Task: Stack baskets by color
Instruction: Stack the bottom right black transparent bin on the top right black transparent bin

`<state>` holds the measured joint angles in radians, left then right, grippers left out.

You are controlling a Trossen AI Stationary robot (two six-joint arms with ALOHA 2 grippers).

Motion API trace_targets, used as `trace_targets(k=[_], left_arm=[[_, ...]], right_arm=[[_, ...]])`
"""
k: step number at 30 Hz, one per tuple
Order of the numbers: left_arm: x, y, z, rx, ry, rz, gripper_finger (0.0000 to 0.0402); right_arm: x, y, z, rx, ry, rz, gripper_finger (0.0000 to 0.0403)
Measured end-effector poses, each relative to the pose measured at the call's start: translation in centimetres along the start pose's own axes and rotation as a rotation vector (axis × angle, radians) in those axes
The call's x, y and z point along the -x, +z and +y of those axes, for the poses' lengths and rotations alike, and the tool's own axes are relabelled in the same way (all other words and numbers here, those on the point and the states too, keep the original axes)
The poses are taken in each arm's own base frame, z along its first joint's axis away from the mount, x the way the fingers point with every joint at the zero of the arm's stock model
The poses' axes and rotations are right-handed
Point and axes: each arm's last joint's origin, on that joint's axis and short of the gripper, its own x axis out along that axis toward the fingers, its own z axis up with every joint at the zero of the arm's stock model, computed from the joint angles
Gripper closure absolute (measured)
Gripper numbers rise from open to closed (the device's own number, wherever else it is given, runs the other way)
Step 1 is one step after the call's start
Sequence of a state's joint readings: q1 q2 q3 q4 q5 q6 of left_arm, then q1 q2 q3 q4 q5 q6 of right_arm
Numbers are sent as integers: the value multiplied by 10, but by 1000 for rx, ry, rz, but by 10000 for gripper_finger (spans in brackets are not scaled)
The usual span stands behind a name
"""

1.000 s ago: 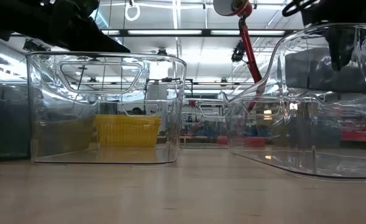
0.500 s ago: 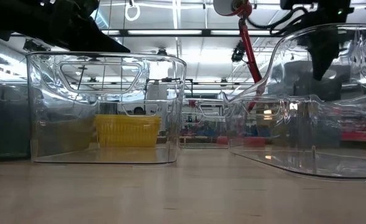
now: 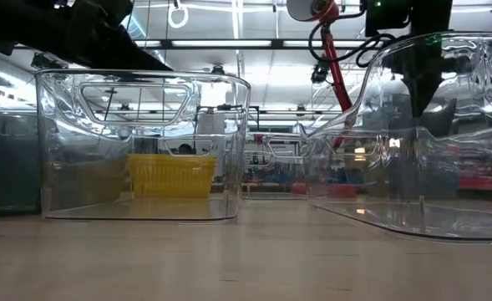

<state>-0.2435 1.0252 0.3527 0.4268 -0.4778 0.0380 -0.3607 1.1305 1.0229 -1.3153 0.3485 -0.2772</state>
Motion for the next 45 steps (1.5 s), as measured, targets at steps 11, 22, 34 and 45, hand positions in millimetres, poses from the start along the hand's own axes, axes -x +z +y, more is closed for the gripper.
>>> trace_targets(k=[11,22,34,45], left_arm=[[0,-1,0,-7,-1,13,285],[0,-2,0,-7,-1,15,285],[0,-2,0,0,0,17,285],[0,-1,1,61,21,12,283]], right_arm=[[-36,-9,2,-16,22,64,403],[-54,-14,11,-5,136,66,403],[-48,-9,29,-73,372,6,403],[-40,-3,49,-230,458,24,330]])
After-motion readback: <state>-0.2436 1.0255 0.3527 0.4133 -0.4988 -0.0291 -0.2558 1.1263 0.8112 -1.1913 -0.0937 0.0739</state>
